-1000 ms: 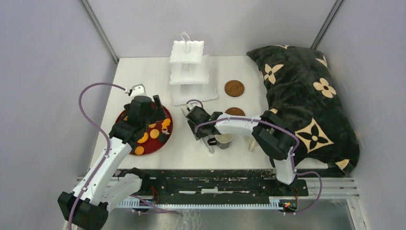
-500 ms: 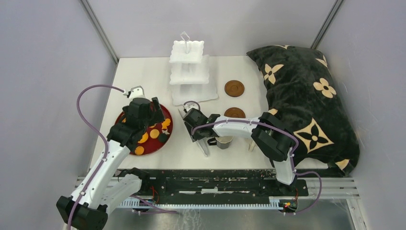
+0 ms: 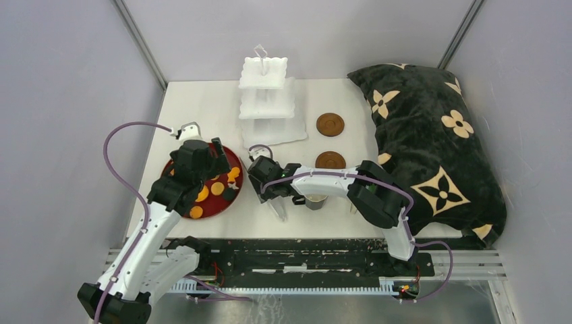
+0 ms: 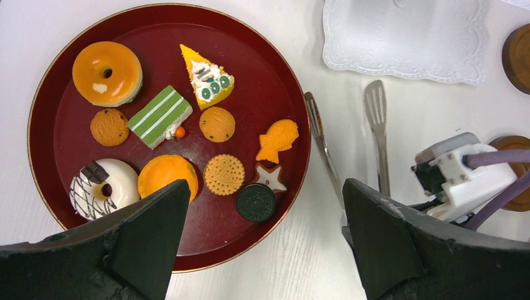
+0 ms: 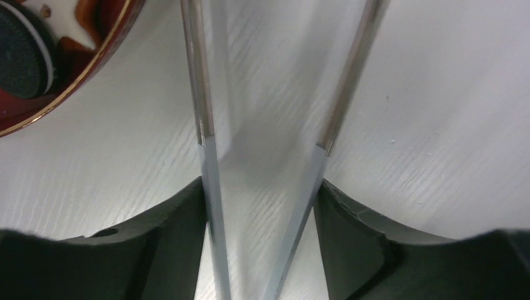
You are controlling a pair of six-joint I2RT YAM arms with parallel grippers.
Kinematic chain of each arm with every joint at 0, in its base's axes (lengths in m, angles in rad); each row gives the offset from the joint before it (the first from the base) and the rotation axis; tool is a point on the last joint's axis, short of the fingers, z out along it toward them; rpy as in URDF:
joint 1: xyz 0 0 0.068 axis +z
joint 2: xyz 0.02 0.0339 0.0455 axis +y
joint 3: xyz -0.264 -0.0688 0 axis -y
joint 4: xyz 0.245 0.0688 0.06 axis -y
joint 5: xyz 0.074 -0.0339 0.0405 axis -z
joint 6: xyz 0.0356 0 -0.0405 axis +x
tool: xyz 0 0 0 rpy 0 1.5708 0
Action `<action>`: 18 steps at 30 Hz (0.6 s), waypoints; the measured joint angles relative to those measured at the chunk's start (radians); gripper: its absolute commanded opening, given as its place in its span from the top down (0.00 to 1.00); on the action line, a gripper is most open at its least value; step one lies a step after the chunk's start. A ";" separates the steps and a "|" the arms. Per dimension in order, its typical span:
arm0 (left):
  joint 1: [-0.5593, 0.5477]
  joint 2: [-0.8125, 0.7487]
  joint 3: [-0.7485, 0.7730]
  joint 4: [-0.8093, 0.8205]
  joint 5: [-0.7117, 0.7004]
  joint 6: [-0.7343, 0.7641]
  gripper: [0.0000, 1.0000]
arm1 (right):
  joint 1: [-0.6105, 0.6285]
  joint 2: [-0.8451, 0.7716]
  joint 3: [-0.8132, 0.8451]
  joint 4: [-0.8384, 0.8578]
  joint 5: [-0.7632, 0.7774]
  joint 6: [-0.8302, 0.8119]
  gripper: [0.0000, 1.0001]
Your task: Serve the afternoon tea
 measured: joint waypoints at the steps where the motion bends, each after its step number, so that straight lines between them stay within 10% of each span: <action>1: 0.000 0.002 0.000 0.001 0.000 0.000 0.01 | 0.001 0.006 0.008 -0.004 0.007 0.003 0.24; 10: 0.000 0.014 -0.008 0.002 0.018 0.000 0.01 | 0.010 0.015 0.045 -0.006 0.026 0.053 0.00; 18: 0.000 0.024 -0.008 0.009 0.018 0.001 0.01 | 0.024 0.015 0.045 -0.014 0.117 0.158 0.01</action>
